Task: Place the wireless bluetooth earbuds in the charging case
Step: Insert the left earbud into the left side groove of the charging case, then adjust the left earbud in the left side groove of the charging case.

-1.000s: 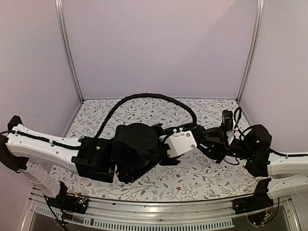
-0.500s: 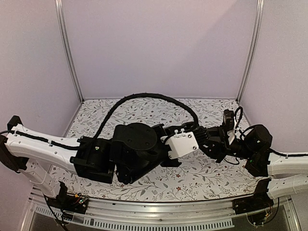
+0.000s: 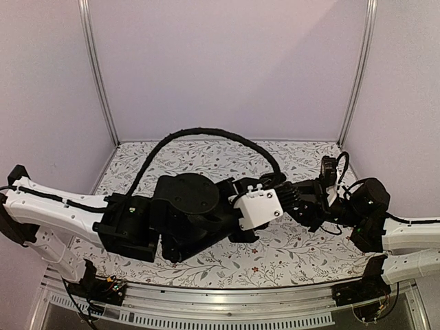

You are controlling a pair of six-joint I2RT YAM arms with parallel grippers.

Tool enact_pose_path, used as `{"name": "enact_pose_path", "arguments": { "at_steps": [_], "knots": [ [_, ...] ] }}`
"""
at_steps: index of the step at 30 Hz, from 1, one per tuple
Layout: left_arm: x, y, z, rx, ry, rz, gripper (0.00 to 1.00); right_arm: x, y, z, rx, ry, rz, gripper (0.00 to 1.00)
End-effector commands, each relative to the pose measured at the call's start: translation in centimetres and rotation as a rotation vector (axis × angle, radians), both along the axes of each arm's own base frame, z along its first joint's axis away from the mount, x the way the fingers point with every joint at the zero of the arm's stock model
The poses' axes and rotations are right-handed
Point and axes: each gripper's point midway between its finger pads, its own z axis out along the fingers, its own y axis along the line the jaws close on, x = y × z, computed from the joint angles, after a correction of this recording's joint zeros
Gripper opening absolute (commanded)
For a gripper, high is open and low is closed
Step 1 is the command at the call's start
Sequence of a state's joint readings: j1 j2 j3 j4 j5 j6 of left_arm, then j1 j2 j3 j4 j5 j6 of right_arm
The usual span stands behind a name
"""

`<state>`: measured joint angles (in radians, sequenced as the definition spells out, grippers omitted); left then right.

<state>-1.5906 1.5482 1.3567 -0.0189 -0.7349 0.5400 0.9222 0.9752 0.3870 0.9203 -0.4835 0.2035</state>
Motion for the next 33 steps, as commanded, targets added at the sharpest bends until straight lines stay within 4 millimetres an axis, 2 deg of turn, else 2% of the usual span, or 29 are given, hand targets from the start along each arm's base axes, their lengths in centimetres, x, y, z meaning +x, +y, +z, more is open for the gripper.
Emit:
{"name": "enact_pose_path", "arguments": {
  "at_steps": [1, 5, 10, 20, 26, 33],
  "knots": [
    [-0.6, 2.4, 5.4, -0.214, 0.067, -0.035, 0.41, -0.7, -0.7, 1.2, 0.048, -0.056, 0.007, 0.00],
    [0.3, 4.6, 6.9, -0.343, 0.197, -0.052, 0.43, -1.4, -1.0, 1.3, 0.056, -0.098, 0.026, 0.00],
    [1.4, 5.8, 5.9, -0.368, 0.350, -0.087, 0.45, -2.3, -1.0, 1.9, 0.062, -0.141, 0.066, 0.00],
    [-0.6, 3.3, 2.9, -0.264, 0.477, -0.230, 0.49, -3.2, -0.7, 2.1, 0.056, -0.162, 0.128, 0.00],
    [-0.6, 2.8, 1.7, -0.242, 0.508, -0.243, 0.50, -3.6, -0.5, 2.0, 0.051, -0.159, 0.158, 0.00],
    [-0.2, 2.6, 1.4, -0.239, 0.520, -0.241, 0.50, -3.8, -0.3, 2.0, 0.046, -0.159, 0.179, 0.00]
  ]
}}
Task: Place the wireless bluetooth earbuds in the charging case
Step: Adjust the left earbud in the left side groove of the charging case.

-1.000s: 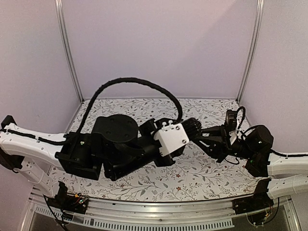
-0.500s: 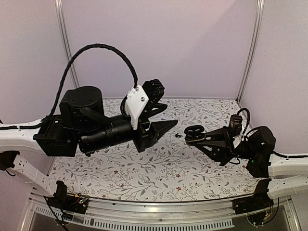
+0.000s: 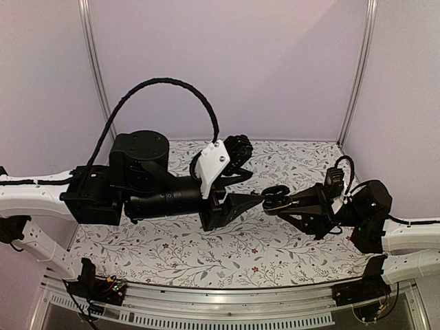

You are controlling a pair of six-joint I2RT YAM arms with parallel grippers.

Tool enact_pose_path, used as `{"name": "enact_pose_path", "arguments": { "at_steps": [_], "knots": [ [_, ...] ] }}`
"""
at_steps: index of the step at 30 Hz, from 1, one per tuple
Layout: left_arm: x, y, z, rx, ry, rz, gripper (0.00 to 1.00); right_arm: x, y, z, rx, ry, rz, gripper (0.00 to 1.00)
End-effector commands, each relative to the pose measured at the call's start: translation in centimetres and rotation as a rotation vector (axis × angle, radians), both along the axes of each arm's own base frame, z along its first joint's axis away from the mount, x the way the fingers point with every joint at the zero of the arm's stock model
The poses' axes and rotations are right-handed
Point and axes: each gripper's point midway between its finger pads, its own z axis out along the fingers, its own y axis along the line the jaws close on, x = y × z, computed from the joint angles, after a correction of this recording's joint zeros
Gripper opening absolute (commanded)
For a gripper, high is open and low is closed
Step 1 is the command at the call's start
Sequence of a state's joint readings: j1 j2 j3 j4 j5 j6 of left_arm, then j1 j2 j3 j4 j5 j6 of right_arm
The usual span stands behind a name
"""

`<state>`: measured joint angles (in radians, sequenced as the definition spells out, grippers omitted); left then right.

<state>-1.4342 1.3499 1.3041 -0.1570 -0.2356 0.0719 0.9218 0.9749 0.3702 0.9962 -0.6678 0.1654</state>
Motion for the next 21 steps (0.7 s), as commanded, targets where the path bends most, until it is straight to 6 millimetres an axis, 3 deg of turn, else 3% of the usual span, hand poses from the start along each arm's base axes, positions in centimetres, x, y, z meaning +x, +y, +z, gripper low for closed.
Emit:
{"name": "enact_pose_path", "arguments": {
  "at_steps": [1, 21],
  "knots": [
    [0.5, -0.3, -1.0, 0.020, 0.024, -0.006, 0.50, -0.4, -0.1, 1.8, 0.039, -0.032, 0.025, 0.00],
    [1.2, -0.7, -2.1, 0.041, 0.060, -0.011, 0.49, -0.8, -0.1, 1.7, 0.036, -0.032, 0.048, 0.00]
  ]
}}
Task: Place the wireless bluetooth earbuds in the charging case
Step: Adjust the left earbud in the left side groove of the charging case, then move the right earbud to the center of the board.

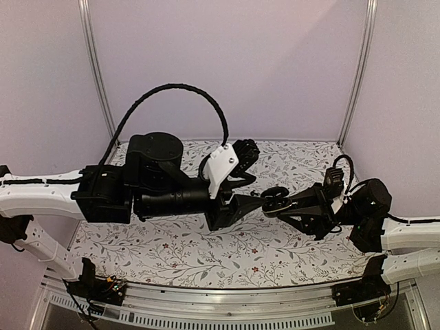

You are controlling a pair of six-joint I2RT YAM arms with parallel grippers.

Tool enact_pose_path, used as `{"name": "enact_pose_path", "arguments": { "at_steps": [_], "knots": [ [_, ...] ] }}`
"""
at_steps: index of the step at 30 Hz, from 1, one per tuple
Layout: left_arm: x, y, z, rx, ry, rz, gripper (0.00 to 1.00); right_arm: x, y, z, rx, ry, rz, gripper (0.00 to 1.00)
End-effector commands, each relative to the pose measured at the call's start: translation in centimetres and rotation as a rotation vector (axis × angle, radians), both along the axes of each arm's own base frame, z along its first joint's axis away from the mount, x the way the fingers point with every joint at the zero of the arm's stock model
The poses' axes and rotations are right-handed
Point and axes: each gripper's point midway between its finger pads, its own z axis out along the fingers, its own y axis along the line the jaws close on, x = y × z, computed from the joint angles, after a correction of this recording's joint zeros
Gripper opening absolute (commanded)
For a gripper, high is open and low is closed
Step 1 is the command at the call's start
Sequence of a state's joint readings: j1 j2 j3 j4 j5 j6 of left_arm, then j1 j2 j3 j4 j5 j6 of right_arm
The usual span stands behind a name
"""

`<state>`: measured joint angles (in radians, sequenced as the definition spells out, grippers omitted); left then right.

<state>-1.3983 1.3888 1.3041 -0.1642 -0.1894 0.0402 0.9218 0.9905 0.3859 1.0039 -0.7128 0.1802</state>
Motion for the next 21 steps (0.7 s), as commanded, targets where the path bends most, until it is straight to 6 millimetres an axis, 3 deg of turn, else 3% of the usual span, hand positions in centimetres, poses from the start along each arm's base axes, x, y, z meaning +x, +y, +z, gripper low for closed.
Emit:
{"name": "enact_pose_path", "arguments": {
  "at_steps": [1, 6, 11, 14, 16, 21],
  "knots": [
    [0.2, 0.2, 0.1, 0.001, 0.011, -0.012, 0.49, -0.2, -0.3, 1.5, 0.041, -0.025, -0.001, 0.00],
    [-0.2, 0.7, 1.0, -0.018, -0.007, -0.032, 0.51, 0.2, -0.5, 1.3, 0.042, -0.024, -0.029, 0.00],
    [1.0, 1.8, 1.9, -0.059, 0.005, 0.007, 0.54, 1.1, -0.9, 0.7, 0.047, 0.014, -0.089, 0.00],
    [3.6, 3.7, 2.3, -0.123, 0.068, 0.046, 0.55, 1.6, -1.4, 0.4, 0.049, 0.031, -0.132, 0.00],
    [6.4, 5.5, 2.3, -0.157, 0.107, 0.113, 0.57, 2.1, -2.0, 0.3, 0.054, 0.043, -0.165, 0.00],
    [14.0, 8.3, -1.1, -0.108, 0.223, 0.307, 0.59, 3.9, -3.3, -0.1, 0.057, 0.098, -0.266, 0.00]
  ]
}}
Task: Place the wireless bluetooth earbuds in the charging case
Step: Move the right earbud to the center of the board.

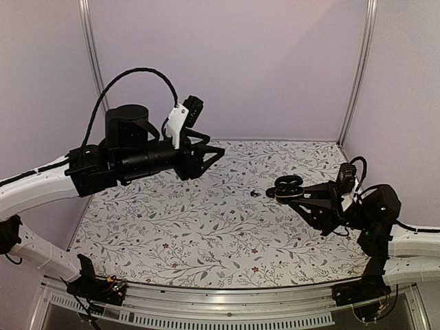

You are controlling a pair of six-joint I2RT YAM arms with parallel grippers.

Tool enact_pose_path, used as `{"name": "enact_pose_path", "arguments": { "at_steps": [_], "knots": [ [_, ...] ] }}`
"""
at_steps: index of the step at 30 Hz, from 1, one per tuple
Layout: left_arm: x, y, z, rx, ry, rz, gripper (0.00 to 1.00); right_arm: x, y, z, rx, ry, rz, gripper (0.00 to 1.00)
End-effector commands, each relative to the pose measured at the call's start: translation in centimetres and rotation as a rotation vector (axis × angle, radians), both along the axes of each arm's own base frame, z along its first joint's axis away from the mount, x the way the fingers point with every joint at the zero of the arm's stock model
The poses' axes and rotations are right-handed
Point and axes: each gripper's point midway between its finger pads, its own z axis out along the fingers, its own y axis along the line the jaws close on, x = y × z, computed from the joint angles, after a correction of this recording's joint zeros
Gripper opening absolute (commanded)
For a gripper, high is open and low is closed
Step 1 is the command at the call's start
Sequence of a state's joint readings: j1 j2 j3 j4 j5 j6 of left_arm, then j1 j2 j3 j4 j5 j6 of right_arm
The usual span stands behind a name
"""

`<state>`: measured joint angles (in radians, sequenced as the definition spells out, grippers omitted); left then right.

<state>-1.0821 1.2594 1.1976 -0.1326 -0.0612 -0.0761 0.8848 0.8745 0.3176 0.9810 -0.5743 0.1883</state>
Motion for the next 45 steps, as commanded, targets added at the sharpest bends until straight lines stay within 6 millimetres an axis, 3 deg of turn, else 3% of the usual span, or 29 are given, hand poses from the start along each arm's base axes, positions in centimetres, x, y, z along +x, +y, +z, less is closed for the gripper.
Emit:
{"name": "enact_pose_path", "arguments": {
  "at_steps": [1, 5, 8, 15, 20, 25, 29, 39, 45],
  "knots": [
    [5.4, 1.5, -3.1, 0.012, 0.153, 0.112, 0.59, 2.4, -1.3, -0.6, 0.004, 0.077, -0.128, 0.00],
    [9.9, 1.3, -8.0, 0.109, 0.272, 0.185, 0.56, 3.3, -2.2, -0.7, 0.007, 0.100, -0.194, 0.00],
    [12.2, 0.2, -11.2, 0.185, 0.322, 0.180, 0.56, 3.6, -2.5, -0.9, 0.002, 0.113, -0.219, 0.00],
    [14.8, -3.8, -16.9, 0.277, 0.356, -0.006, 0.57, 3.7, -3.1, -1.3, 0.002, 0.134, -0.240, 0.00],
    [18.3, -6.8, -20.6, 0.304, 0.443, 0.023, 0.51, 3.7, -3.2, -1.4, -0.001, 0.138, -0.244, 0.00],
    [21.1, -8.1, -24.3, 0.360, 0.469, 0.083, 0.40, 3.7, -3.4, -1.6, -0.004, 0.137, -0.253, 0.00],
    [21.6, -9.4, -27.0, 0.389, 0.492, 0.078, 0.30, 3.7, -3.5, -1.6, -0.007, 0.133, -0.258, 0.00],
    [22.9, -11.5, -31.1, 0.405, 0.525, 0.074, 0.27, 3.7, -3.6, -1.8, -0.013, 0.130, -0.264, 0.00],
    [22.6, -12.0, -33.2, 0.441, 0.528, 0.072, 0.27, 3.6, -3.7, -1.8, -0.015, 0.129, -0.268, 0.00]
  ]
}}
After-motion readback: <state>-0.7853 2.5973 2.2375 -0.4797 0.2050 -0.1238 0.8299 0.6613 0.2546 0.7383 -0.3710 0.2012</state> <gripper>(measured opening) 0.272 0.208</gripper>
